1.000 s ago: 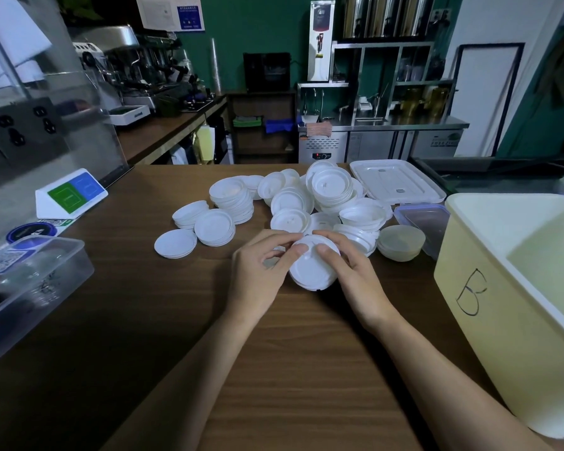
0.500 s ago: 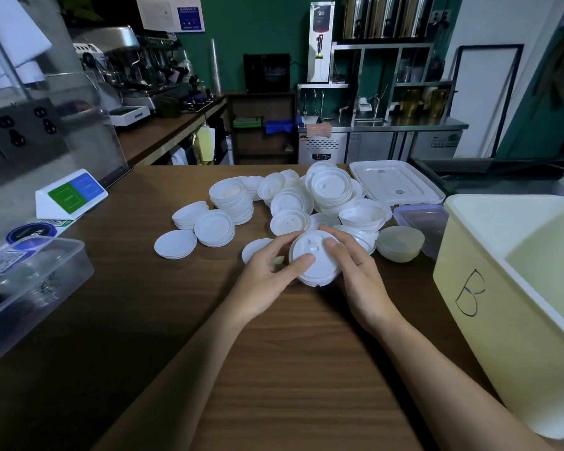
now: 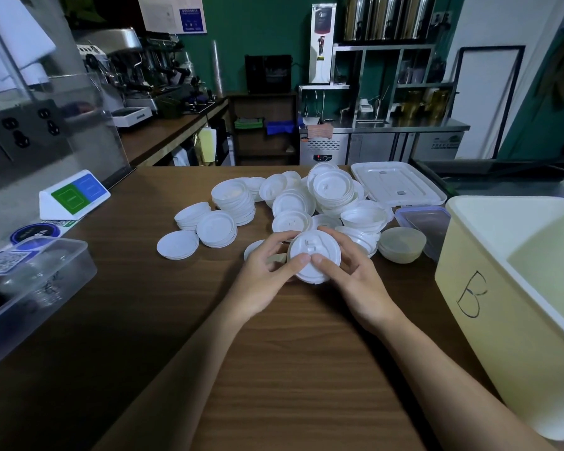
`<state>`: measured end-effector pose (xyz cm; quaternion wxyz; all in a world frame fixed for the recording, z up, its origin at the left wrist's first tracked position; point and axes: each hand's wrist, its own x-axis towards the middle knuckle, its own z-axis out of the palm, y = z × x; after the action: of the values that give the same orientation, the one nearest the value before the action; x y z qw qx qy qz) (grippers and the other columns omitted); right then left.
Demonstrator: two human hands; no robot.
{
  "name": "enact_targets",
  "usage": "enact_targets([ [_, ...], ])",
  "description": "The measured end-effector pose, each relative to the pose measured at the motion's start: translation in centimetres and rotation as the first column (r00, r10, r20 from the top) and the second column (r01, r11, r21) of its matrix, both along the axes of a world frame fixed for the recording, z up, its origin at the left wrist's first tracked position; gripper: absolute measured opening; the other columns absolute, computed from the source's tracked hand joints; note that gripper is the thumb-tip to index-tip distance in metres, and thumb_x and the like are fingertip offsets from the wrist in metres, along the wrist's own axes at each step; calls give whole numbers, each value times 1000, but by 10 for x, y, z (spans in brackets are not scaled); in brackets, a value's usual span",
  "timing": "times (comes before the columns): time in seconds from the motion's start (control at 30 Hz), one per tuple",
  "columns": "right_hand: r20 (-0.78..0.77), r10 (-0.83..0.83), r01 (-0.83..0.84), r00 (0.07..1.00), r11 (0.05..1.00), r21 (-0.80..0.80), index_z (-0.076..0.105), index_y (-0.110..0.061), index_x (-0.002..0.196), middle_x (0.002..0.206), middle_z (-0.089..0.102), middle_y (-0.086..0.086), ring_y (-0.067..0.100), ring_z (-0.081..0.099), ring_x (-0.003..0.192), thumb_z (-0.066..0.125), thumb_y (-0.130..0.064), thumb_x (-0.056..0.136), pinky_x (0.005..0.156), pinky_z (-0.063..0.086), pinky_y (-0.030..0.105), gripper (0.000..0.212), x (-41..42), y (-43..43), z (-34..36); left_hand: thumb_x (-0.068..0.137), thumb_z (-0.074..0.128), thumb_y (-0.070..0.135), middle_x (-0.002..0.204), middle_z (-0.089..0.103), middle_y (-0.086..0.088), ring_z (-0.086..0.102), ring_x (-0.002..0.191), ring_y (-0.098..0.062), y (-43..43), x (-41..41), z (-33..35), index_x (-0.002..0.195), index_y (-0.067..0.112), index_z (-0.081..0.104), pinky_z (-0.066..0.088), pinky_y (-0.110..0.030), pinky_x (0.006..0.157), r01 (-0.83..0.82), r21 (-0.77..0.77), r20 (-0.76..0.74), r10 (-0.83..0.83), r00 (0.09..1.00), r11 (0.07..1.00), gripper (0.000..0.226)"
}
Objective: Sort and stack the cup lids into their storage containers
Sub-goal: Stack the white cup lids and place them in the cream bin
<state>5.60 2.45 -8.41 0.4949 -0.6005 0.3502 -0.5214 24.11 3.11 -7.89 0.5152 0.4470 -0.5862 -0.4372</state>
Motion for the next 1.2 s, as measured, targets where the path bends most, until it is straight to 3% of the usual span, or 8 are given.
enact_targets([
  [0.2, 97, 3, -8, 995, 999, 54, 69, -29, 133, 136, 71, 4, 24, 64, 132, 71, -36, 98, 119, 43, 54, 36, 0, -4, -3, 91, 78, 24, 132, 69, 5, 70, 118, -21, 0, 2, 0, 134, 27, 66, 58, -44, 101, 21, -25, -19, -21, 1000, 999, 45],
  [0.33, 92, -26, 22, 995, 999, 41, 72, -28, 130, 133, 72, 6, 27, 64, 131, 68, -41, 98, 119, 41, 60, 35, -1, -7, -5, 89, 80, 22, 131, 70, 8, 71, 118, -21, 1, 3, 0, 132, 30, 67, 58, -44, 101, 28, -37, -13, -29, 1000, 999, 46],
  [0.53, 101, -49, 45, 994, 998, 38, 73, -25, 129, 131, 73, 6, 27, 64, 131, 69, -39, 99, 119, 42, 58, 33, 0, -8, -7, 87, 79, 37, 125, 73, 14, 72, 112, -10, 4, 5, 0, 136, 29, 65, 58, -31, 97, 12, -93, 114, -2, 993, 996, 52],
  [0.63, 94, -93, 90, 991, 995, 39, 73, -23, 128, 130, 74, 2, 22, 65, 129, 69, -36, 101, 120, 43, 53, 31, -1, -8, -7, 83, 77, 52, 113, 76, 15, 71, 105, 1, 4, 14, 2, 125, 24, 74, 54, -16, 93, -181, -325, 296, 281, 913, 928, 50],
  [0.7, 92, -118, 114, 989, 993, 42, 73, -21, 129, 129, 74, 0, 19, 66, 128, 69, -36, 100, 119, 44, 50, 32, -1, -9, -6, 85, 81, 45, 104, 75, 16, 68, 100, -1, -1, 28, -2, 111, 24, 78, 51, -16, 87, -234, -464, 403, 439, 803, 854, 33],
  [0.87, 73, -135, 132, 988, 990, 49, 74, -24, 127, 125, 75, -8, 12, 67, 124, 67, -32, 102, 112, 48, 36, 26, 1, -8, -4, 81, 83, 30, 101, 70, 18, 66, 98, -4, -15, 54, -21, 98, 27, 78, 57, -38, 86, -148, -337, 701, 353, 620, 930, 18],
  [0.97, 83, -144, 140, 986, 989, 57, 74, -24, 127, 126, 75, -7, 14, 67, 125, 67, -34, 102, 114, 48, 39, 28, 0, -9, -6, 86, 83, 19, 102, 73, 16, 67, 98, -6, -18, 54, -23, 97, 23, 79, 56, -35, 87, -131, -349, 709, 353, 610, 928, 12],
  [1.2, 102, -141, 134, 985, 988, 70, 75, -27, 121, 123, 76, -7, 13, 68, 122, 68, -29, 102, 111, 49, 35, 20, 1, -9, -5, 75, 93, 29, 92, 74, 15, 65, 87, -5, -17, 50, -19, 82, 24, 75, 46, -25, 73, -261, -278, 645, 381, 662, 925, 20],
])
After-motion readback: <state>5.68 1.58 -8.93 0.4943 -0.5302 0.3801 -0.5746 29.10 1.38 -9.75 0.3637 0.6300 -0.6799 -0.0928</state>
